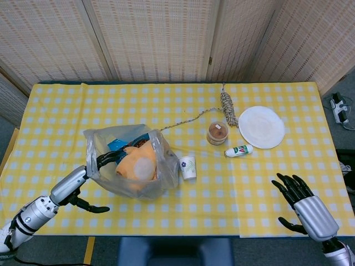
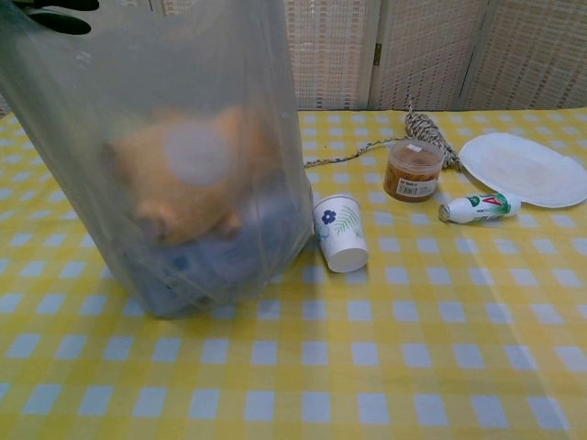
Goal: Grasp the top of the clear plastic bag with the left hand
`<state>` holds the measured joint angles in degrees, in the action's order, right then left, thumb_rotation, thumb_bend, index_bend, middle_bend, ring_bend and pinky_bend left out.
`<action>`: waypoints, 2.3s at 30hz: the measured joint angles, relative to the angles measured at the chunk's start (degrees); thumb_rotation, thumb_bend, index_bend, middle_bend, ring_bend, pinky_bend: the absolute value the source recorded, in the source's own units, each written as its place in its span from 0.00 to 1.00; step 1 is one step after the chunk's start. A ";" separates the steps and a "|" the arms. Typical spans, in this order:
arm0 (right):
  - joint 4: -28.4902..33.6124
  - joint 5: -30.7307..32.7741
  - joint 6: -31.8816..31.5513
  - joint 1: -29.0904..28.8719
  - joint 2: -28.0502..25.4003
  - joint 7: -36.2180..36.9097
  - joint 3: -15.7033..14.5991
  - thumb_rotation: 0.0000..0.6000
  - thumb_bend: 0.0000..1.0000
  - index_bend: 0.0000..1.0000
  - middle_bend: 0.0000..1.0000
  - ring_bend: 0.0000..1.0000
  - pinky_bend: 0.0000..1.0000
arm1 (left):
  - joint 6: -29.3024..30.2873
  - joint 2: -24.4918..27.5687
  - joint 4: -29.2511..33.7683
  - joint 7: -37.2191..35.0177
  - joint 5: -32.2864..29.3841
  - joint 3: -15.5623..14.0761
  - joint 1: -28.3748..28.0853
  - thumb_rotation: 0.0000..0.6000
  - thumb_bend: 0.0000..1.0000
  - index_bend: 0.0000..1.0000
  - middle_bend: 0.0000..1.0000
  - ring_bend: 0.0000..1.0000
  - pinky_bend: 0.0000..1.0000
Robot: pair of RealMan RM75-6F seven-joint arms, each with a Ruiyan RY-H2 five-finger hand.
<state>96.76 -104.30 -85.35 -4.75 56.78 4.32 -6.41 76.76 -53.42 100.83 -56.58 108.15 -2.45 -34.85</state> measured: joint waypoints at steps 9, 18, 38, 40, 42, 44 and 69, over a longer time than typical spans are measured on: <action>0.01 0.90 0.38 -0.12 -0.03 0.21 0.15 1.00 0.24 0.00 0.00 0.00 0.00 | -2.32 -0.79 -0.43 -5.69 -0.77 0.54 -3.20 1.00 0.07 0.00 0.00 0.00 0.00; -0.31 1.21 -0.44 0.11 0.09 0.88 0.40 1.00 0.24 0.00 0.00 0.00 0.00 | -4.97 -1.84 -2.41 -17.88 0.80 -0.02 -8.59 1.00 0.07 0.00 0.00 0.00 0.00; -1.49 1.33 -2.57 1.14 -0.23 3.01 0.31 1.00 0.24 0.00 0.00 0.00 0.00 | -8.71 -6.47 -5.99 -31.24 0.19 -0.16 -18.63 1.00 0.07 0.01 0.00 0.00 0.00; -1.48 1.45 -2.55 1.11 -0.26 3.11 0.40 1.00 0.24 0.00 0.00 0.00 0.00 | -8.56 -6.58 -6.19 -32.11 0.13 -0.29 -19.06 1.00 0.07 0.01 0.00 0.00 0.00; -1.48 1.54 -2.41 1.05 -0.27 3.17 0.43 1.00 0.24 0.00 0.00 0.00 0.00 | -8.52 -6.76 -6.40 -33.33 0.04 -0.42 -19.50 1.00 0.07 0.01 0.00 0.00 0.00; -1.46 1.57 -2.19 0.98 -0.30 3.16 0.41 1.00 0.24 0.00 0.00 0.00 0.00 | -8.49 -6.99 -6.70 -34.64 -0.09 -0.46 -20.00 1.00 0.07 0.01 0.00 0.00 0.00; -1.40 3.22 -1.25 0.59 -0.74 4.19 1.02 1.00 0.24 0.00 0.00 0.00 0.00 | -6.08 -10.12 -11.29 -49.09 -0.16 -0.64 -25.88 1.00 0.06 0.01 0.01 0.00 0.00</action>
<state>95.36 -101.09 -86.60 -4.15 56.04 8.51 -5.39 70.68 -63.54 89.54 -105.67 107.99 -3.09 -60.73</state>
